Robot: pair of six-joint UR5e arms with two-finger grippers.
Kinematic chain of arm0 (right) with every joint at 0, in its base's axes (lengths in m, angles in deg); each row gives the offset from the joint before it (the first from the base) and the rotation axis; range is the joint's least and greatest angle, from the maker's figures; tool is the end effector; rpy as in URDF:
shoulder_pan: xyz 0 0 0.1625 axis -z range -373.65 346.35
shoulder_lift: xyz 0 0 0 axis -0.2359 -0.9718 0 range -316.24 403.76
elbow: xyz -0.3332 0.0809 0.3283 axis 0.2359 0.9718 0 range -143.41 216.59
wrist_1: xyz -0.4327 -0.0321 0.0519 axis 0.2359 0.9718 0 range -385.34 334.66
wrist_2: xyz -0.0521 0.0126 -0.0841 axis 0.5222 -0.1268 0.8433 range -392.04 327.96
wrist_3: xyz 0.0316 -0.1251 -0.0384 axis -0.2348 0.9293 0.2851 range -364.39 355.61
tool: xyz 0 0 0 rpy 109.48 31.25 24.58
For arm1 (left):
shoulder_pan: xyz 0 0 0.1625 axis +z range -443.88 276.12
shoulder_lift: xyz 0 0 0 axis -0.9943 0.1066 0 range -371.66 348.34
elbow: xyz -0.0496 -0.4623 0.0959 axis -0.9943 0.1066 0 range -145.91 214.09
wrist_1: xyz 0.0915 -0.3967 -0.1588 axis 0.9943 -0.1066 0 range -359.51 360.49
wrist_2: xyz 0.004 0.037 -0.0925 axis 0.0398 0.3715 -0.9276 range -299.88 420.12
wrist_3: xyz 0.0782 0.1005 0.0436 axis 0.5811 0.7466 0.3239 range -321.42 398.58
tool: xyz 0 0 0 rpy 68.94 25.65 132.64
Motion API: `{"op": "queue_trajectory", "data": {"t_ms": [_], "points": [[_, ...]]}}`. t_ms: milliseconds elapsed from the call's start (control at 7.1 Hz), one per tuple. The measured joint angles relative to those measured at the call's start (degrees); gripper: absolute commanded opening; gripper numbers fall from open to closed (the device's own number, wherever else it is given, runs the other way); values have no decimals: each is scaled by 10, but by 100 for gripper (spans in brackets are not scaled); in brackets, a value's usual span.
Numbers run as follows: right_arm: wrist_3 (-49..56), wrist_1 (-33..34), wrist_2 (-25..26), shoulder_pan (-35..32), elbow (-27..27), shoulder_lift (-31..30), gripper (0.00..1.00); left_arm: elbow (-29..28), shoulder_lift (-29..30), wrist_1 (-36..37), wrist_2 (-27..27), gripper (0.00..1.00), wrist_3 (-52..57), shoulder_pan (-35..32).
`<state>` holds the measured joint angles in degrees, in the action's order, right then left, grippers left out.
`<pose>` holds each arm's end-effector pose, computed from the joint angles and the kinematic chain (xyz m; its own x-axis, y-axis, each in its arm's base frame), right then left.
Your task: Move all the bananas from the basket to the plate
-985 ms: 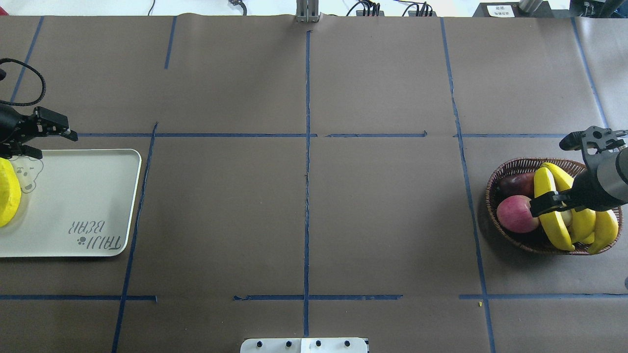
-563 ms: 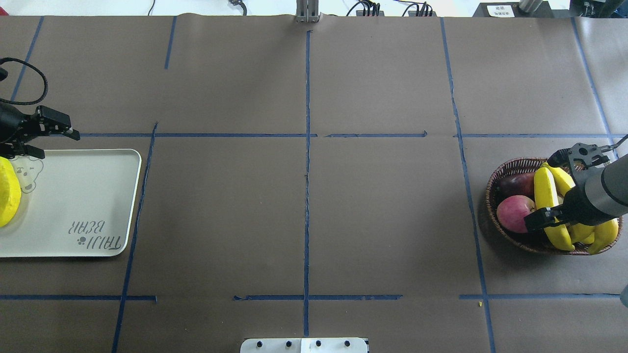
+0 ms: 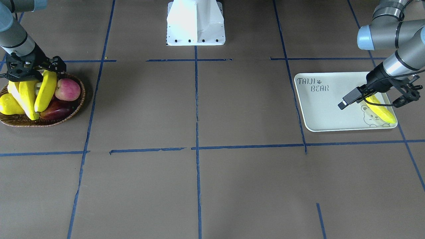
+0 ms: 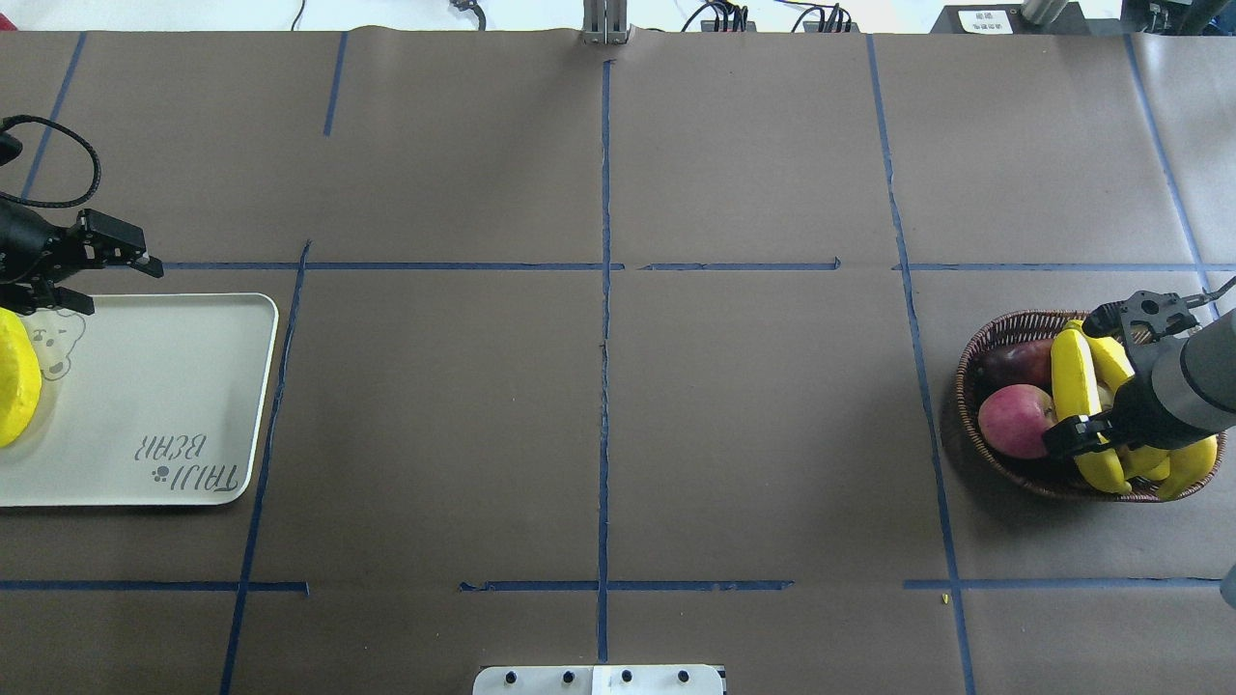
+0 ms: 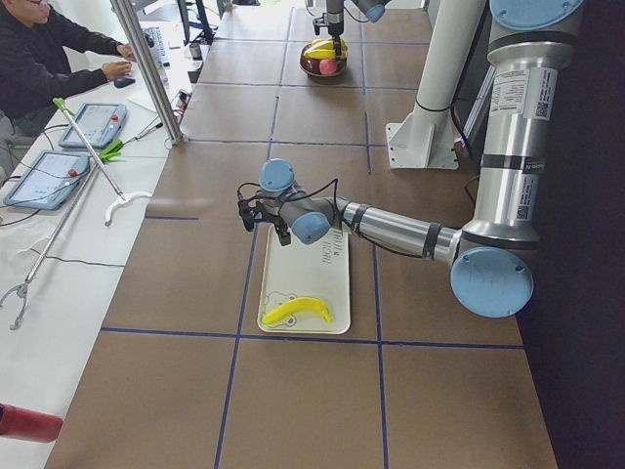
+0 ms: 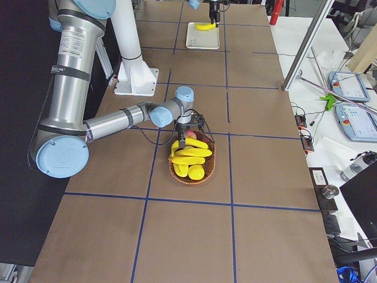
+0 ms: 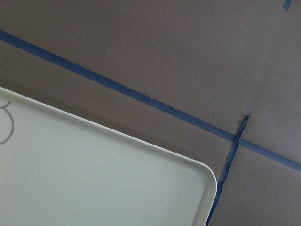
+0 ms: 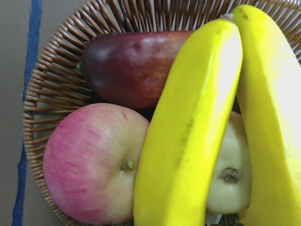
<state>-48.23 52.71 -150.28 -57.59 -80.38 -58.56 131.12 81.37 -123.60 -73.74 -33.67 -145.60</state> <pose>-0.2711 -0.3580 0.5824 0.7769 -0.1339 0.6153 0.1466 0.9887 0.0300 0.2367 -0.5244 0.5640 0.4477 -0.3680 -0.8150 0.2833 0.9228 -0.2611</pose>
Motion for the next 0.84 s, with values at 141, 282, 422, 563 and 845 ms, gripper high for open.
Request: {"op": "queue_trajectory", "data": {"t_ms": [141,282,422,563,845], "points": [[0,0,2,0,-1,0,15,0,0,0,0,100,0,0],[1,0,4,-1,-3,0,6,0,-1,0,0,100,0,0],[1,-1,5,-2,-7,0,3,0,-1,0,0,100,0,0],[1,-2,6,-7,-16,1,3,0,-1,0,0,100,0,0],[2,-5,1,-28,-50,3,3,0,-1,0,0,100,0,1]]}}
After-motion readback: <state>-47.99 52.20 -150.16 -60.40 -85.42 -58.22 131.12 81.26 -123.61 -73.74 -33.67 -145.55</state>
